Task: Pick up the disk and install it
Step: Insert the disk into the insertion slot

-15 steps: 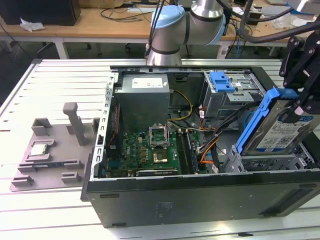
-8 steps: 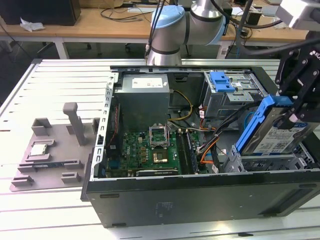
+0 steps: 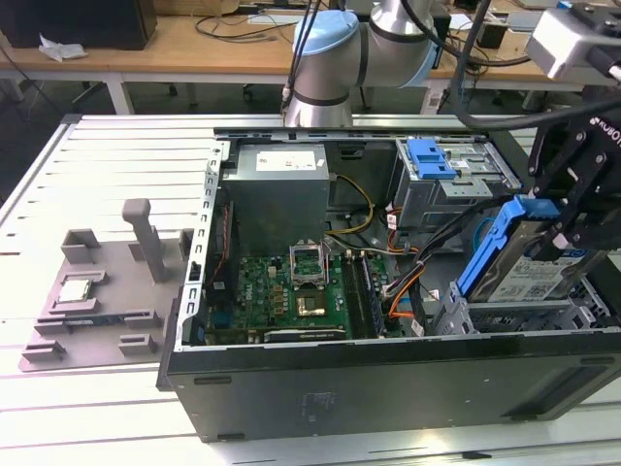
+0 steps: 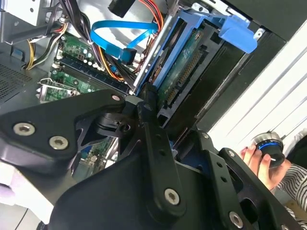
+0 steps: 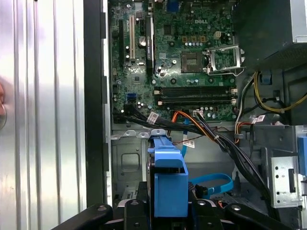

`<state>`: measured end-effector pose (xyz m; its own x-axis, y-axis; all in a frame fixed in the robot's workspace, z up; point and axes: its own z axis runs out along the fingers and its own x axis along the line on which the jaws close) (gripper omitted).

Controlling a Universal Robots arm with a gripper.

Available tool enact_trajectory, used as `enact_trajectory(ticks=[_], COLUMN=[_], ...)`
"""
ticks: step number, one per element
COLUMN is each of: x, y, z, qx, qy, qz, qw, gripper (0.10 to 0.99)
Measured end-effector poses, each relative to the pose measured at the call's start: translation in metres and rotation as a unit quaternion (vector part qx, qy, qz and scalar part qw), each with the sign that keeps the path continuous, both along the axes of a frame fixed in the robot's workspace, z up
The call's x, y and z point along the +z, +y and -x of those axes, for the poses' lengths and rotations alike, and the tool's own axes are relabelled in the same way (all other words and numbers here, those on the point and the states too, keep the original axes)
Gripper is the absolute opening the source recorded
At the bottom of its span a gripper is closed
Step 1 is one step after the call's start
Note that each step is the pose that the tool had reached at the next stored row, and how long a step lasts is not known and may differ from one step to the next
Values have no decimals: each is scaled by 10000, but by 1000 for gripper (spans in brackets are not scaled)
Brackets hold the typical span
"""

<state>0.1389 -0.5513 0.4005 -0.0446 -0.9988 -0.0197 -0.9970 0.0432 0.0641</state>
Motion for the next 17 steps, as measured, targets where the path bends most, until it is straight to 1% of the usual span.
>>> enact_trajectory(ticks=[4, 10, 11, 15, 16, 17], x=[-83, -86, -87, -88, -88, -88], y=[1, 0, 0, 0, 0, 0], z=[0, 0, 0, 0, 0, 0], qx=[0, 0, 0, 0, 0, 0], qy=[0, 0, 0, 0, 0, 0], qz=[0, 1, 0, 0, 0, 0], qw=[10000, 10000, 10000, 10000, 10000, 10000], gripper=[365, 365, 439, 439, 427, 361])
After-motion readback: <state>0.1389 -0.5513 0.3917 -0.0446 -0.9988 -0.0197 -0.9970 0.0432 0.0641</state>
